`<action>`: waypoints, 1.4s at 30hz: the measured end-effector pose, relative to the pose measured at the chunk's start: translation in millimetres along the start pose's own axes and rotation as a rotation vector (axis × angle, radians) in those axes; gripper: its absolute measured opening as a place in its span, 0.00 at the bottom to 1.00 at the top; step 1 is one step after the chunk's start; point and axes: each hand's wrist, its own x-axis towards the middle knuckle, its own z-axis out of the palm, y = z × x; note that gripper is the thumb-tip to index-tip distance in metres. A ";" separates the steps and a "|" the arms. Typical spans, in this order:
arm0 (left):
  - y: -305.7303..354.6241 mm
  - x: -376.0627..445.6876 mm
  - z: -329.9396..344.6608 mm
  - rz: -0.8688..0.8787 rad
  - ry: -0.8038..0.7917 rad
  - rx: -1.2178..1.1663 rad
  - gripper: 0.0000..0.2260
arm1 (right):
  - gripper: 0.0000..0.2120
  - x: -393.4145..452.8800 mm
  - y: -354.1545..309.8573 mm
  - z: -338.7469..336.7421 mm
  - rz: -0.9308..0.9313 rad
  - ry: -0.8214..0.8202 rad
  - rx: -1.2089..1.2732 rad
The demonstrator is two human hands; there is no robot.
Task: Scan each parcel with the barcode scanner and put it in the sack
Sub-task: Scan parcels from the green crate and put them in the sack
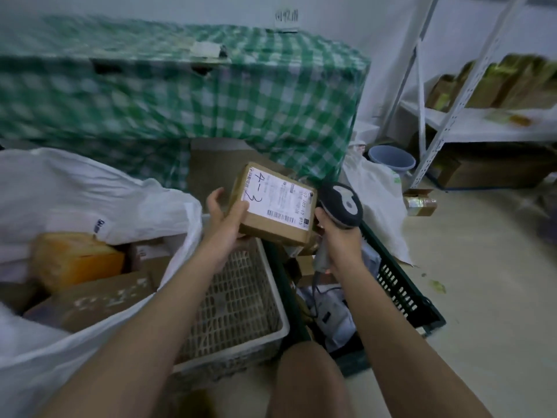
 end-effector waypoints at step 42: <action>56.3 -75.7 -71.6 -0.219 -0.293 0.335 0.21 | 0.16 -87.0 -72.8 38.2 -0.295 -0.327 -0.224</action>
